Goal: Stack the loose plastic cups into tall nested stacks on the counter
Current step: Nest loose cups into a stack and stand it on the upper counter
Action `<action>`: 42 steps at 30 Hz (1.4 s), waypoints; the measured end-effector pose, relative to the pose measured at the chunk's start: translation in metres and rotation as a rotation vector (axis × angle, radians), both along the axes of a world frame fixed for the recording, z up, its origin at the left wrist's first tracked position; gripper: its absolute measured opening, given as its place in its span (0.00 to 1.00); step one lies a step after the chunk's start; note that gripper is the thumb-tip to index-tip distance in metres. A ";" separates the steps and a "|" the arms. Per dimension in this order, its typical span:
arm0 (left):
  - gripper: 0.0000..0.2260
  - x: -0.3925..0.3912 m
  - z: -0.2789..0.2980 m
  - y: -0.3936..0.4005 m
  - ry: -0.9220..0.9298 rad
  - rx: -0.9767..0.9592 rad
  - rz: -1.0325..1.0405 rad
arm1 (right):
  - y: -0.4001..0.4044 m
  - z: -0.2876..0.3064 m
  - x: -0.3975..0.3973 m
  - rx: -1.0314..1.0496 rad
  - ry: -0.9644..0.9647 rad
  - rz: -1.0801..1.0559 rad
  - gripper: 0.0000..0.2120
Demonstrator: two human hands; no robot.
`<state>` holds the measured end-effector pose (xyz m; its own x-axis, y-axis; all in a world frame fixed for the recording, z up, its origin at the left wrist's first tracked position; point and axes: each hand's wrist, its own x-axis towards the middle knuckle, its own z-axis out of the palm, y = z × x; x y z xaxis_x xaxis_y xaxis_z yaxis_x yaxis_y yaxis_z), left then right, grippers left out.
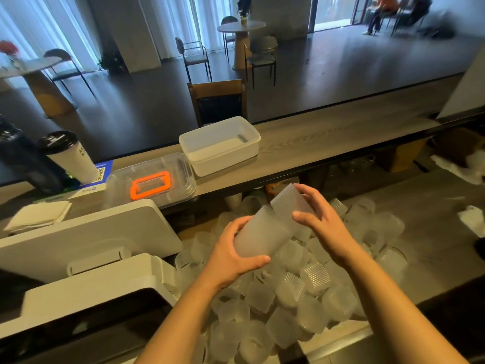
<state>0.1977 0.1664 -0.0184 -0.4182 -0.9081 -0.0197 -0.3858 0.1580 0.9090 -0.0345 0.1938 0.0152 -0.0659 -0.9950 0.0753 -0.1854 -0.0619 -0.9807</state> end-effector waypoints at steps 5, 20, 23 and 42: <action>0.37 0.000 -0.001 0.001 -0.041 -0.035 -0.023 | 0.004 -0.009 0.000 0.022 0.123 -0.002 0.30; 0.39 -0.032 -0.025 -0.001 -0.077 0.051 -0.040 | 0.006 -0.039 -0.002 0.167 0.088 0.111 0.26; 0.39 -0.048 -0.033 -0.001 -0.079 0.081 -0.008 | 0.005 -0.049 -0.016 0.188 0.062 0.078 0.27; 0.40 -0.130 -0.058 -0.004 -0.004 0.304 -0.013 | 0.028 -0.142 -0.199 0.450 0.731 -0.046 0.36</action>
<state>0.0679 0.1624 -0.0762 -0.4294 -0.8547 -0.2916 -0.3896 -0.1160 0.9137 -0.2338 0.2219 -0.1268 -0.1961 -0.9379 -0.2863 -0.7730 0.3275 -0.5433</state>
